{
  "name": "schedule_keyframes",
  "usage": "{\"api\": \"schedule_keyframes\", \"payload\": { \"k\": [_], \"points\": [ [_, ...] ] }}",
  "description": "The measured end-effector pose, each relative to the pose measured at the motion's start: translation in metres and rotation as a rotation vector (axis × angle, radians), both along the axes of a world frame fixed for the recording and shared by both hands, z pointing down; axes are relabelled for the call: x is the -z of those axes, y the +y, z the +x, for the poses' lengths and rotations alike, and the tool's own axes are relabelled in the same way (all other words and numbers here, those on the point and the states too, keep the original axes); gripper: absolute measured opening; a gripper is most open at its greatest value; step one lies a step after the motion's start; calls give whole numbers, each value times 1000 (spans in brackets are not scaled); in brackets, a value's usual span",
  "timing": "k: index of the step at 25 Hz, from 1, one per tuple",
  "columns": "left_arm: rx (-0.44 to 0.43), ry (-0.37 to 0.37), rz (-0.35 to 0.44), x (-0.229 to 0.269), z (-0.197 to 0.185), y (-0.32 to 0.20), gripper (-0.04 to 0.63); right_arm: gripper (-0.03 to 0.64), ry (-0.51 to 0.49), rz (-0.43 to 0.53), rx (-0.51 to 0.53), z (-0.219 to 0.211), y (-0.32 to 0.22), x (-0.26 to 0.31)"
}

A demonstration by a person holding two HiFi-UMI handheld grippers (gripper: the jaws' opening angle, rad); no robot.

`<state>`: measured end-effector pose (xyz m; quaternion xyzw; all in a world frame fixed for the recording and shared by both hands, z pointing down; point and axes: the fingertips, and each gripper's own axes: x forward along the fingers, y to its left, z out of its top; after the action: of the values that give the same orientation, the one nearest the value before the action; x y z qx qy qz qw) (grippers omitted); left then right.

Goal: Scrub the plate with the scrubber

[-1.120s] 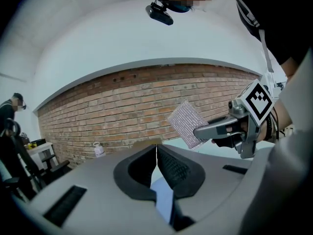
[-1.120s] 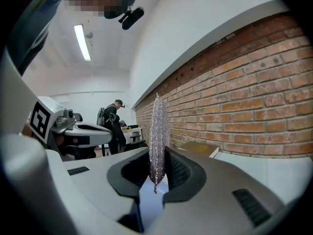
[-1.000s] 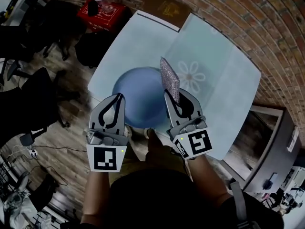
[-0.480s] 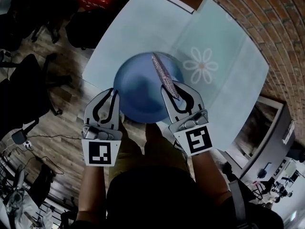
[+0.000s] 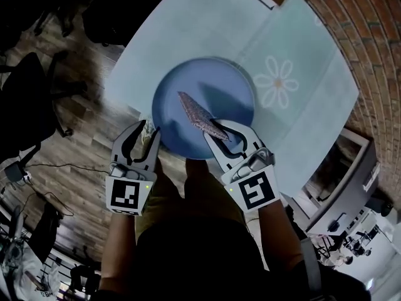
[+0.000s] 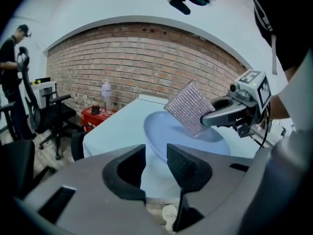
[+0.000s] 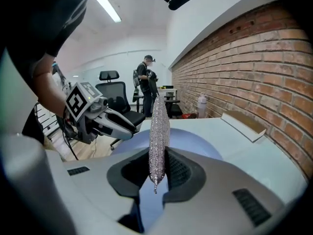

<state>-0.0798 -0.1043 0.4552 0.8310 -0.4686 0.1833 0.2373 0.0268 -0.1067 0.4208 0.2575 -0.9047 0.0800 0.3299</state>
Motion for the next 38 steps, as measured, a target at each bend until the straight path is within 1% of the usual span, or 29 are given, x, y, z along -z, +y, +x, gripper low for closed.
{"api": "schedule_keyframes", "payload": {
  "k": [2,3,5,8,12,15,18,20,24,28,38],
  "points": [
    [17,47,-45,-4,-2,0,143,80,18,-16,32,-4,5,-7],
    [7,48,-62,-5,-2,2,143,80,23,-22,48,-6,7,-9],
    [-23,40,-88,-6,0,7,143,80,2,-37,66,-12,12,-10],
    [-50,62,-123,-7,9,18,143,80,-24,-76,111,-21,21,-12],
    [-20,117,-171,-10,13,19,141,80,-68,-170,167,-27,35,-16],
    [-5,120,-199,-12,11,18,123,79,-87,-243,213,-35,45,-16],
    [0,116,-198,-11,10,18,114,80,-86,-280,235,-45,47,-19],
    [6,116,-192,-10,10,18,110,78,-90,-289,208,-49,40,-20],
    [2,101,-180,-9,11,19,110,78,-77,-287,122,-55,18,-23],
    [2,103,-176,-11,10,17,110,79,-61,-261,49,-56,-3,-29],
    [-3,111,-169,-10,10,17,110,80,-46,-164,-54,-54,-35,-31]
  ]
}}
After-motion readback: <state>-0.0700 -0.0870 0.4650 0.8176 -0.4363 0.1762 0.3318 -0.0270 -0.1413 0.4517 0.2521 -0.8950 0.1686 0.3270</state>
